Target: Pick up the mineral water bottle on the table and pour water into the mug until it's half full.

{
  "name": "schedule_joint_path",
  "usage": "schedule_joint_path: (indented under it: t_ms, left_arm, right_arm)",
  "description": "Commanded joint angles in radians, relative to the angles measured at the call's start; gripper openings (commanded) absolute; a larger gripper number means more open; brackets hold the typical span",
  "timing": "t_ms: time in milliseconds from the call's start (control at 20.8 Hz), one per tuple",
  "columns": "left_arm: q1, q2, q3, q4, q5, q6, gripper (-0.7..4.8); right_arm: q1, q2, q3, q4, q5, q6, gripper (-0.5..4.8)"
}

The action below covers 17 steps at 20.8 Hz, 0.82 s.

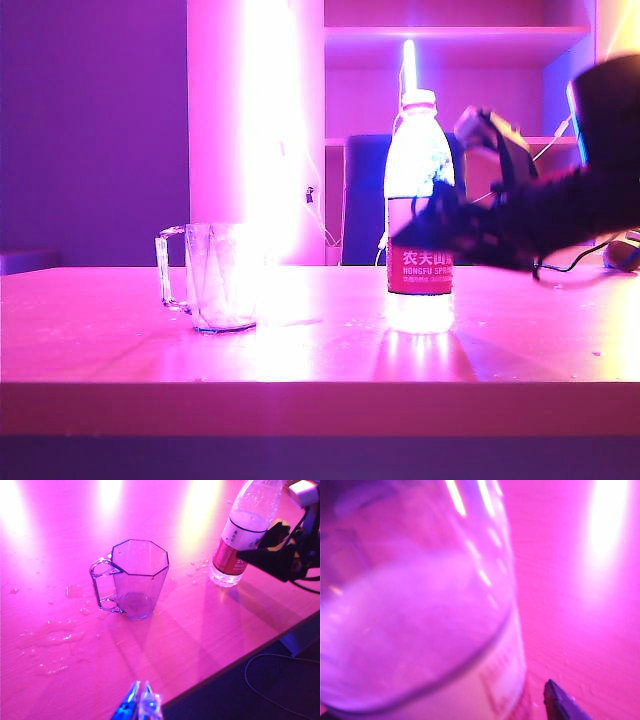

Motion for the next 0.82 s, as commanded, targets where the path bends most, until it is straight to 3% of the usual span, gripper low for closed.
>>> schedule_joint_path:
  t_ms: [48, 337, 578, 626, 818]
  left_arm:
    - [0.000, -0.001, 0.005, -0.002, 0.001, 0.004, -0.05]
    - [0.000, -0.001, 0.005, -0.002, 0.001, 0.004, -0.05]
    - [0.000, -0.001, 0.005, -0.005, 0.001, 0.004, -0.05]
    - [-0.001, -0.001, 0.004, -0.011, 0.001, 0.004, -0.05]
    - [-0.001, -0.001, 0.004, -0.032, 0.001, 0.004, -0.05]
  right_arm:
    - [0.002, 0.057, 0.002, 0.097, 0.004, 0.001, 4.79]
    - [0.017, 0.111, 0.009, 0.228, 0.005, 0.008, 4.79]
    - [0.018, 0.121, 0.045, 0.226, 0.004, 0.009, 4.76]
    - [0.018, 0.124, 0.058, 0.208, 0.003, 0.009, 4.04]
    - [0.018, 0.127, 0.103, 0.132, 0.003, 0.008, 2.59]
